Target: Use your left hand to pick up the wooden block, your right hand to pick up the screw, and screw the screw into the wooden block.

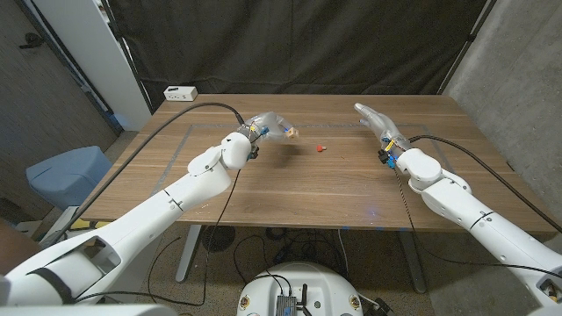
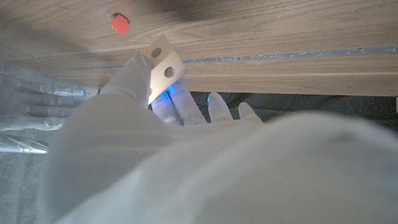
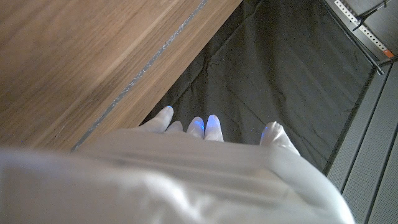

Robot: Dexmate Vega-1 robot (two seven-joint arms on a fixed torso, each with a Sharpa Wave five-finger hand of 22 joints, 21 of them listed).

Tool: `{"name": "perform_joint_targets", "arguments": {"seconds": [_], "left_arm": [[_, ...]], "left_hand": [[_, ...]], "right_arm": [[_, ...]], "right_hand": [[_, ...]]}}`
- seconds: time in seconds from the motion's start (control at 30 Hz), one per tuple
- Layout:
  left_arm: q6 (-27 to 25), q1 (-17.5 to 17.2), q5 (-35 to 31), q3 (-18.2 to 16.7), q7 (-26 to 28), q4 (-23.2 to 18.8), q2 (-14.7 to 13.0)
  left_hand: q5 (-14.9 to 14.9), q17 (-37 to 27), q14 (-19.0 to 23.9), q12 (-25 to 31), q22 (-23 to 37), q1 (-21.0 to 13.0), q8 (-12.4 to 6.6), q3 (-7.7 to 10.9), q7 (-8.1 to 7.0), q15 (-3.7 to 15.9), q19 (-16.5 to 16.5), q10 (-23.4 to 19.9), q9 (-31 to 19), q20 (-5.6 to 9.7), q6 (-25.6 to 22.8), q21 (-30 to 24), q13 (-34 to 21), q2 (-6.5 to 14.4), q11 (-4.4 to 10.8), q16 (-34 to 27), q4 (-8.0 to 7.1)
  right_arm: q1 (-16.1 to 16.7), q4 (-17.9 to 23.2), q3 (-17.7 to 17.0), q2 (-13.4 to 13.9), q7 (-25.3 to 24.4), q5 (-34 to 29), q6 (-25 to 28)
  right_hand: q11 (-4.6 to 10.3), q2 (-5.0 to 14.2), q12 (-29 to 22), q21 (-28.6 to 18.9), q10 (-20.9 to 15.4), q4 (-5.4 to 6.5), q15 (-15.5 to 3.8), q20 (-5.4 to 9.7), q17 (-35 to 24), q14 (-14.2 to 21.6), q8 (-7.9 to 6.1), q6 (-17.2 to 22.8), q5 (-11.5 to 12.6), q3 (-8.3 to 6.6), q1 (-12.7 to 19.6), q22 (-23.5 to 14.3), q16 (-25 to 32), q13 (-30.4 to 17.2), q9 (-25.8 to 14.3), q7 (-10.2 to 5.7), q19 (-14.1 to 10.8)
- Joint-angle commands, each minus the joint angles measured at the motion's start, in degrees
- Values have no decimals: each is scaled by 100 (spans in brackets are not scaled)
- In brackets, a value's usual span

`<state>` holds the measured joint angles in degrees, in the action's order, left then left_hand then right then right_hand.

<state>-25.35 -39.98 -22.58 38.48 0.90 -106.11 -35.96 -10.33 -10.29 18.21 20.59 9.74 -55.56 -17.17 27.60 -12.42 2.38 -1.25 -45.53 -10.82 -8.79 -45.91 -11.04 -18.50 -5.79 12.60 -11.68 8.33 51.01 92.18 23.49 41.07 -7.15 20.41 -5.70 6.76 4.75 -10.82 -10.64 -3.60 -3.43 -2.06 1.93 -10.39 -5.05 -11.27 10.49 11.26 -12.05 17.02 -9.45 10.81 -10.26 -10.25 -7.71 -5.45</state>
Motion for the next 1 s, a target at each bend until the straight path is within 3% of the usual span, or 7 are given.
{"name": "perform_joint_targets", "arguments": {"seconds": [0.03, 0.13, 0.4, 0.77, 0.93, 0.97, 1.0], "left_arm": [[326, -152, 1006, -251, 388, 16, -35], [424, -163, 1154, -264, 456, 39, -55], [796, -253, 1750, -394, 520, 174, -69], [1319, -381, 2471, -558, 578, 442, -53], [1498, -408, 2687, -583, 577, 545, -60], [1594, -413, 2746, -595, 548, 585, -70], [1616, -425, 2805, -614, 551, 600, -65]], "left_hand": [[26, -10, 81, 7, 16, 3, -3, -34, 3, 436, -117, -52, -25, 9, -42, -52, -12, 45, 9, -32, 17], [24, -11, 95, -1, 18, 4, 10, -42, 1, 440, -144, -48, -25, 40, -33, -58, -16, 48, 9, -34, 16], [22, -15, 132, -14, 22, 2, 30, -56, 0, 460, -149, -46, -24, 63, -23, -53, -22, 55, 11, -43, 16], [21, -19, 115, -25, 25, 3, 47, -70, 0, 443, -129, -46, -23, 47, -19, -39, -29, 64, 10, -31, 14], [23, -22, 94, -34, 26, 9, 59, -82, 2, 418, -120, -42, -23, 38, -16, -32, -33, 69, 9, -20, 10], [23, -22, 91, -35, 26, 10, 60, -83, 2, 419, -120, -42, -23, 39, -16, -31, -34, 69, 9, -19, 10], [24, -22, 91, -36, 27, 11, 61, -85, 2, 419, -117, -42, -23, 31, -17, -30, -34, 69, 9, -19, 9]], "right_arm": [[-113, 442, 101, 361, -28, -460, 497], [-159, 552, 136, 465, 20, -587, 628], [-296, 829, 224, 737, 202, -916, 953], [-604, 1181, 434, 1027, 585, -1363, 1550], [-783, 1352, 571, 1171, 817, -1642, 1831], [-822, 1379, 605, 1200, 871, -1708, 1861], [-856, 1405, 631, 1216, 913, -1760, 1906]], "right_hand": [[3, 37, -29, -35, -48, -163, -28, -72, 6, -11, -58, 138, -5, -103, 238, -21, 14, -25, -22, -28, -85], [-18, 99, -35, -52, -100, -351, -9, -84, 8, 44, -87, 264, 5, -240, 501, -19, 33, -29, -28, -15, -166], [-17, 74, -34, -39, -140, -579, 7, -18, 8, 75, -145, 504, 79, -384, 821, -12, 34, -34, -35, 26, -211], [-9, -53, -15, -31, -105, -686, 38, -54, 4, 90, -155, 600, 92, -439, 1017, -9, 33, -38, -41, 11, -239], [-19, -172, -3, -26, -62, -728, 24, -112, 2, 95, -155, 631, 50, -470, 1174, -7, 32, -41, -50, -72, -261], [-22, -230, -5, -21, -58, -738, 24, -125, 1, 96, -165, 670, 25, -493, 1273, -7, 32, -42, -55, -189, -266], [-24, -244, -4, -21, -55, -740, 27, -133, 1, 97, -166, 676, 19, -498, 1294, -7, 31, -43, -57, -187, -270]]}}
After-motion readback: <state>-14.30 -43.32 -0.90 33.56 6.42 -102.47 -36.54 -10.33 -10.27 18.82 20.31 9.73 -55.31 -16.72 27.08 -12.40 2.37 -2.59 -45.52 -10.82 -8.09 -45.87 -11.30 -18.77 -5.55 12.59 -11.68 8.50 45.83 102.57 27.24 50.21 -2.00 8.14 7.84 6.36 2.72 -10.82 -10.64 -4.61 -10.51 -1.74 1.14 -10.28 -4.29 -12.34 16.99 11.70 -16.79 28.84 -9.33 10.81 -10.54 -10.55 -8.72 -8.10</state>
